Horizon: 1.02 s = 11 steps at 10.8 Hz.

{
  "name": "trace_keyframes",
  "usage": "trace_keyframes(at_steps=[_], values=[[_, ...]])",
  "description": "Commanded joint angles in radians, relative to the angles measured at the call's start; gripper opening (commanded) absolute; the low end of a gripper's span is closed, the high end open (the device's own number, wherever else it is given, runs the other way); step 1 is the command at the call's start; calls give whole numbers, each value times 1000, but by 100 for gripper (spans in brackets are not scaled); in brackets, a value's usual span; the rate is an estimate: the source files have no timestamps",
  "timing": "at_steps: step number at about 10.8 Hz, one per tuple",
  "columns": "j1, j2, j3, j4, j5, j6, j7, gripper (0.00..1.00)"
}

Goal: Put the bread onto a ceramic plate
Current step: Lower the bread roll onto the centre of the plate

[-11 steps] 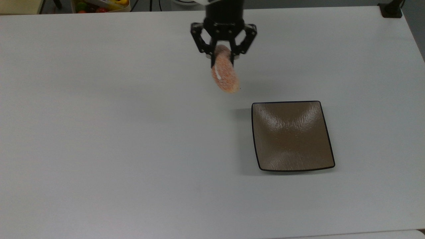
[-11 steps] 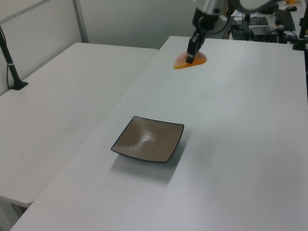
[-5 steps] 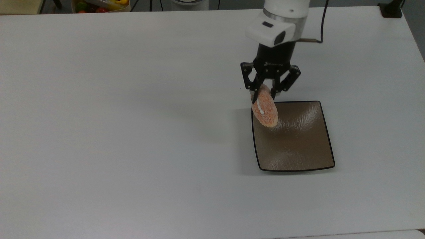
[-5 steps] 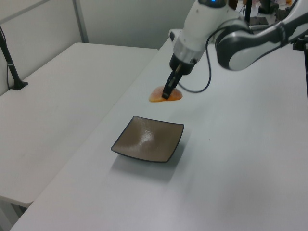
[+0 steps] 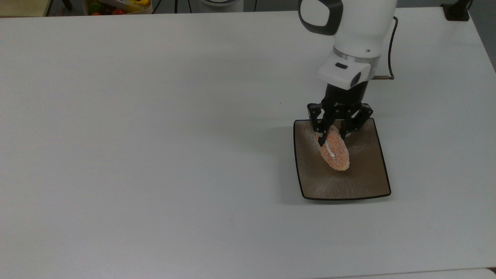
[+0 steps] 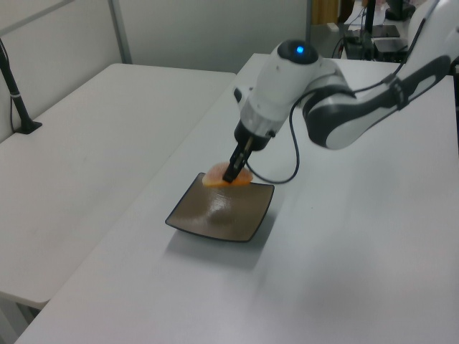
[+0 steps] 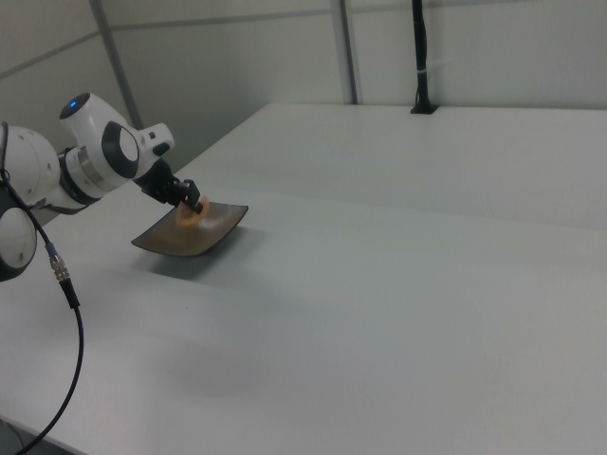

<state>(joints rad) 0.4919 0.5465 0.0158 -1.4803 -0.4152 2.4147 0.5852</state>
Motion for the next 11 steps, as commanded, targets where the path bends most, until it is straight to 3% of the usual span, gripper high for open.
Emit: trace_keyframes(at_steps=[1,4,7,8,9,10,11], values=[[37,101,-10,90,-84,23,89,42],[53,162,-10,90,-218,66,218,42],[59,199,-10,95,-241,84,254,44],[59,202,-10,103,-243,84,272,49],[57,201,-10,103,-241,84,280,65],[57,199,-10,103,-241,84,280,72],[56,195,-10,101,-241,83,280,93]])
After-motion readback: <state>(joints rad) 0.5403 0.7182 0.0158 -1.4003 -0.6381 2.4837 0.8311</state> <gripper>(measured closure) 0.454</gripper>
